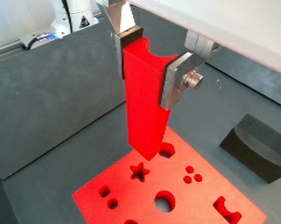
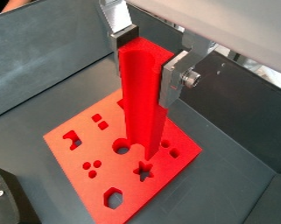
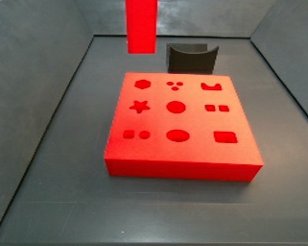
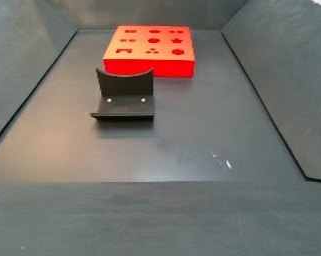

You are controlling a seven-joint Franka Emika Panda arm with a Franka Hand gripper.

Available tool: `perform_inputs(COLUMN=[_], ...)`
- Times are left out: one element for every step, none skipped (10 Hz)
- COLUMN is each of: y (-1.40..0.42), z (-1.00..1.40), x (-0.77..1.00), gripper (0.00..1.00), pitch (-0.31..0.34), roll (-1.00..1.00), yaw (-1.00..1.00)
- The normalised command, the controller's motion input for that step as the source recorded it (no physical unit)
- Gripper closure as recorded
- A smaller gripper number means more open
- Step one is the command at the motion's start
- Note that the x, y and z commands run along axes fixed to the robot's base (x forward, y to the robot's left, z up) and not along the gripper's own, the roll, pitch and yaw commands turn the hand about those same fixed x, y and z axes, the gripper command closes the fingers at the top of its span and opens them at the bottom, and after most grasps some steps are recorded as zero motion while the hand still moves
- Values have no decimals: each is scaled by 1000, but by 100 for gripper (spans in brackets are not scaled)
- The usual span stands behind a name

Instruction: Insert the arch object.

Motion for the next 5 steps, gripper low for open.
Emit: perform_inputs(y=[0, 171, 251, 314, 283], z=[0, -3, -14, 0, 0], x=[266, 500, 674, 829, 869], gripper=[100, 100, 100, 100, 100], pitch=[0, 0, -26, -33, -46], roll=[20, 6, 0, 0, 0], yaw=[0, 17, 20, 14, 14])
